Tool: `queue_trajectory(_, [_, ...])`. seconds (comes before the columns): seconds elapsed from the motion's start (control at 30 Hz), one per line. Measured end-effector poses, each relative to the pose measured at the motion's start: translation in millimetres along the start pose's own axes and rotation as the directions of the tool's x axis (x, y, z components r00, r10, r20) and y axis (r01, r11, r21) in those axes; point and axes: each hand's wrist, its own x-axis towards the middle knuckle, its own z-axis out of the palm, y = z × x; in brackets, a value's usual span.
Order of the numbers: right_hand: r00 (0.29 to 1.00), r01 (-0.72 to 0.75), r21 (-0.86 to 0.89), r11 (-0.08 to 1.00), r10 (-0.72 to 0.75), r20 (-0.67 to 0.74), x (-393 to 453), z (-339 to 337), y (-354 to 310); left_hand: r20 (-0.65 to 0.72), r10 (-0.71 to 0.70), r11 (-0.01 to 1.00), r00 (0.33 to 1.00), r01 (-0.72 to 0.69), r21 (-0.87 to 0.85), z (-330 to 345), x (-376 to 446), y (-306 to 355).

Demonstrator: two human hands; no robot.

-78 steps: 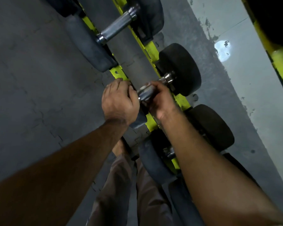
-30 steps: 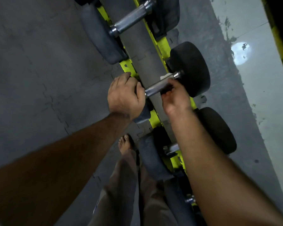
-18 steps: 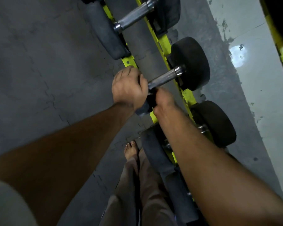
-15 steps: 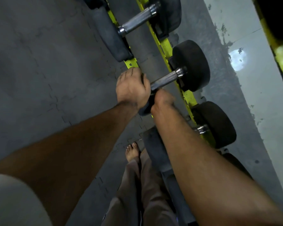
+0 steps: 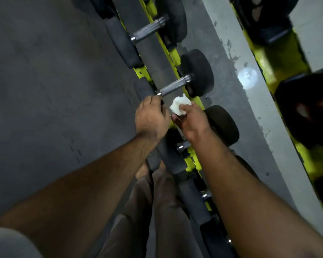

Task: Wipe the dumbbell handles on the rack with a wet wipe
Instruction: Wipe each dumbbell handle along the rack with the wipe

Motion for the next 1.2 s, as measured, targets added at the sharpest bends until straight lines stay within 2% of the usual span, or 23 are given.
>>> queue_trajectory(0.2, [0.989, 0.134, -0.295, 0.946, -0.146, -0.019, -10, -49, 9, 0.183, -0.033, 0.999, 0.983, 0.038, -0.029, 24, -56, -6])
queue_trajectory(0.3, [0.980, 0.174, -0.504, 0.846, -0.197, 0.007, -3, -70, 21, 0.215, -0.092, 0.995, 0.972, 0.099, -0.022, 43, -76, -11])
queue_trajectory(0.4, [0.954, 0.278, -0.647, 0.710, -0.284, 0.098, 9, -90, 29, 0.219, -0.162, 0.986, 0.962, 0.165, 0.006, 65, -87, -17])
queue_trajectory(0.43, [0.935, 0.324, -0.716, 0.618, -0.325, 0.143, 11, -96, 30, 0.208, -0.170, 0.985, 0.963, 0.172, 0.008, 72, -90, -18])
queue_trajectory(0.5, [0.874, 0.429, -0.827, 0.362, -0.397, 0.280, 11, -109, 30, 0.147, -0.168, 0.986, 0.975, 0.169, 0.007, 84, -94, -20])
queue_trajectory(0.6, [0.740, 0.580, -0.815, 0.021, -0.432, 0.516, 15, -123, 35, 0.034, -0.175, 0.984, 0.984, 0.175, 0.018, 94, -97, -22])
queue_trajectory(0.7, [0.631, 0.686, -0.684, -0.248, -0.264, 0.729, 29, -137, 50, -0.015, -0.161, 0.987, 0.987, 0.162, 0.007, 100, -100, -25])
queue_trajectory(0.77, [0.595, 0.679, -0.574, -0.458, -0.115, 0.796, 38, -151, 58, -0.031, -0.151, 0.988, 0.988, 0.152, 0.010, 102, -100, -26])
queue_trajectory(0.8, [0.593, 0.661, -0.536, -0.525, -0.073, 0.802, 39, -156, 60, -0.039, -0.147, 0.989, 0.988, 0.148, 0.013, 102, -100, -26])
queue_trajectory(0.9, [0.591, 0.617, -0.471, -0.630, -0.024, 0.807, 37, -166, 63, -0.042, -0.133, 0.991, 0.990, 0.134, 0.019, 102, -101, -26])
queue_trajectory(0.97, [0.559, 0.600, -0.402, -0.691, 0.003, 0.829, 36, -168, 64, -0.046, -0.126, 0.992, 0.991, 0.127, 0.017, 101, -101, -26])
queue_trajectory(1.03, [0.550, 0.568, -0.396, -0.721, -0.025, 0.835, 38, -173, 60, -0.055, -0.124, 0.992, 0.991, 0.125, 0.011, 102, -101, -27])
queue_trajectory(1.13, [0.638, 0.436, -0.514, -0.738, -0.149, 0.755, 35, -175, 50, -0.066, -0.119, 0.993, 0.991, 0.120, 0.010, 103, -101, -27])
queue_trajectory(1.2, [0.669, 0.426, -0.564, -0.708, -0.173, 0.723, 24, -166, 62, -0.063, -0.116, 0.993, 0.991, 0.117, 0.005, 103, -102, -28])
